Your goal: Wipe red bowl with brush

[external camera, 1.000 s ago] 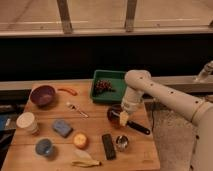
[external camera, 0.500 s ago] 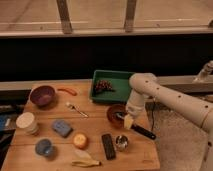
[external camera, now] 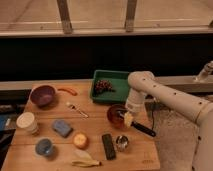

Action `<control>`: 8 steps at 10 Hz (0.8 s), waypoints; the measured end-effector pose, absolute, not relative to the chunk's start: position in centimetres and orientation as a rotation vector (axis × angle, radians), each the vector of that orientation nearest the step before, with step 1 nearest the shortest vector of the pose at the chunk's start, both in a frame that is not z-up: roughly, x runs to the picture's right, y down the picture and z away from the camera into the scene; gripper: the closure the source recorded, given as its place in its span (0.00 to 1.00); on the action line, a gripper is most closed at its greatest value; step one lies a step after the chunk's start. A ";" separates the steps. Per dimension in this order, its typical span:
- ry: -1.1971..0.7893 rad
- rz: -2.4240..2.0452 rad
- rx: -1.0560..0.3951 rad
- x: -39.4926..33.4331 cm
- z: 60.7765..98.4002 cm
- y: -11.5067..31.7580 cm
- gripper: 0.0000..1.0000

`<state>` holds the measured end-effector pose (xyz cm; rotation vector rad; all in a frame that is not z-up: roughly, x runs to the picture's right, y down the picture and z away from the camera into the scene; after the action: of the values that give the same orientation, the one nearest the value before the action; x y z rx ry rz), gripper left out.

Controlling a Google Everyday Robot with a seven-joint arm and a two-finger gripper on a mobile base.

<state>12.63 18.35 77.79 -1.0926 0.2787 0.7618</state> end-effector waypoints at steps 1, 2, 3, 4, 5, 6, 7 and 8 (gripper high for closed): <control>0.283 0.757 -1.082 12.3 78.2 17.7 1.00; 0.290 0.756 -1.072 12.3 78.5 17.0 1.00; 0.291 0.754 -1.067 12.1 78.8 16.5 1.00; 0.283 0.744 -1.065 11.7 78.8 16.3 1.00; 0.275 0.729 -1.063 11.1 78.8 16.1 1.00; 0.258 0.692 -1.066 9.6 78.5 16.4 1.00; 0.244 0.664 -1.074 8.6 78.1 16.9 1.00; 0.237 0.644 -1.083 7.9 77.7 17.5 1.00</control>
<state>7.90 17.47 77.73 -1.0829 0.2369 0.6440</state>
